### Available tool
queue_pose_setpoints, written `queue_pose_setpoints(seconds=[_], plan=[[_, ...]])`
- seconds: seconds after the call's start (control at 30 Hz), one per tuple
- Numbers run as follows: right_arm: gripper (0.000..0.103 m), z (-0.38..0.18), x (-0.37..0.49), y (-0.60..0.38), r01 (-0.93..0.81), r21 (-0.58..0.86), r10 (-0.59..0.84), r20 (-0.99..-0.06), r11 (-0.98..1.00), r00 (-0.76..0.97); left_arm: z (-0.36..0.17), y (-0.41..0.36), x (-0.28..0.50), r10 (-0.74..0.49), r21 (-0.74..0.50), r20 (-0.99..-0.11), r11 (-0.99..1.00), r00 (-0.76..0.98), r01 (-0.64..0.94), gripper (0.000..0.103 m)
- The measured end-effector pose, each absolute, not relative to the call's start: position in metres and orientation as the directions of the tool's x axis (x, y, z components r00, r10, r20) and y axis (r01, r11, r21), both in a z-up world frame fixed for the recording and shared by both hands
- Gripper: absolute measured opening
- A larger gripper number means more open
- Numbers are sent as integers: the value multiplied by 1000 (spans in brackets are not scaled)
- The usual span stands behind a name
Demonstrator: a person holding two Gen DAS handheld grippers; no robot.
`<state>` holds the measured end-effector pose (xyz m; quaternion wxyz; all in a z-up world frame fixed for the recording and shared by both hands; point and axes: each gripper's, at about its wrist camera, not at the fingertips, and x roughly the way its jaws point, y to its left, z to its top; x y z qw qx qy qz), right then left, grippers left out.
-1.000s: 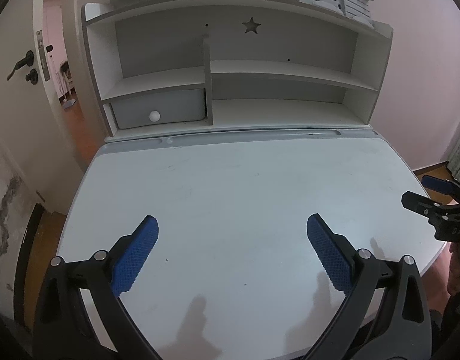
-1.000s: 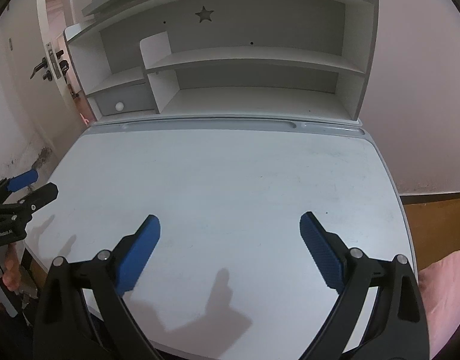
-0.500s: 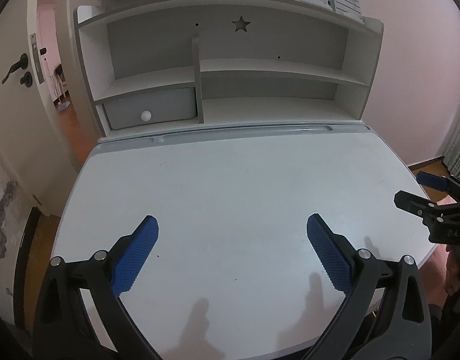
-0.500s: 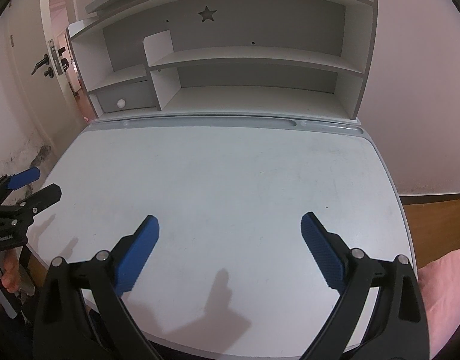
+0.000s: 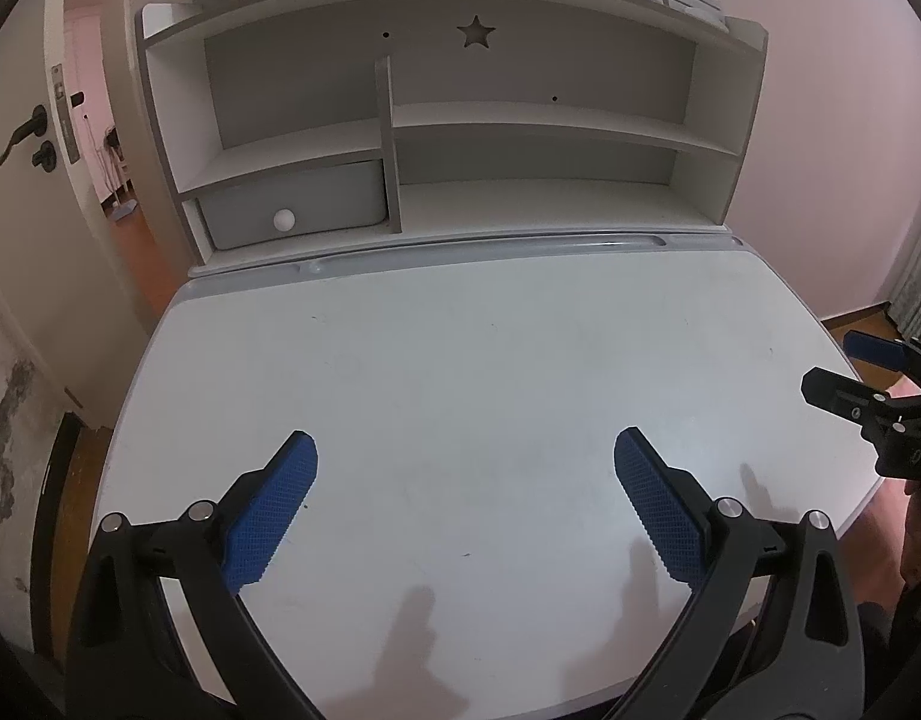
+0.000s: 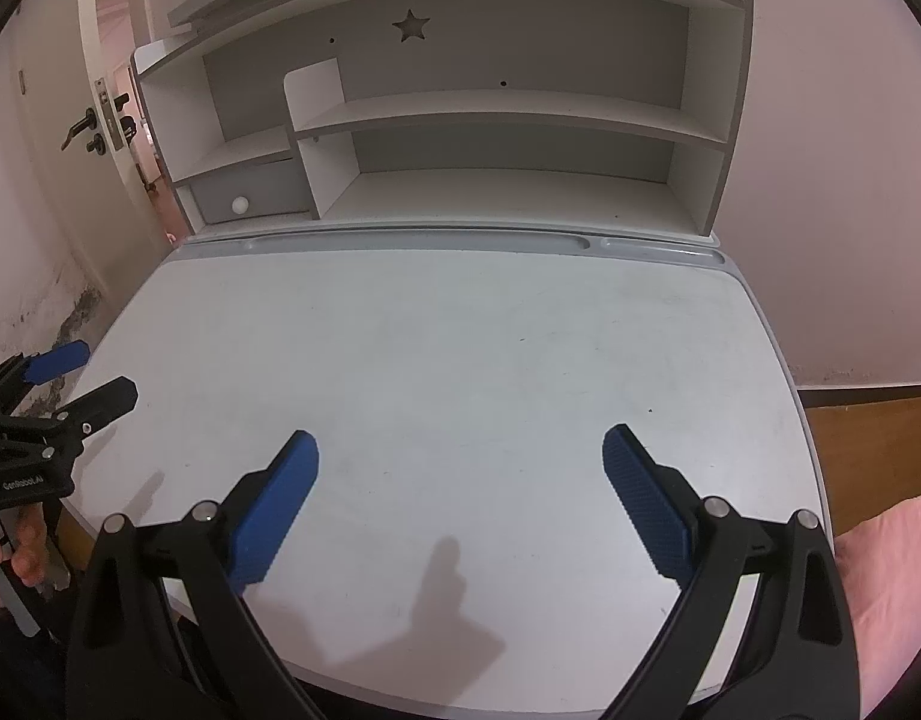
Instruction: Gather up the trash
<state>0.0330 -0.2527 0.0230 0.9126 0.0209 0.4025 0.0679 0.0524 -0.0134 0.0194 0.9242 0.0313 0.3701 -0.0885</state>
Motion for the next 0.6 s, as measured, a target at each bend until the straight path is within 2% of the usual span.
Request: queue_pose_setpoints(seconds=[0.6], plan=[[93,23,33,-252,-113,87,141,-729,990,670,18,-16,52,-143,-7,-690,981,710,191,96]])
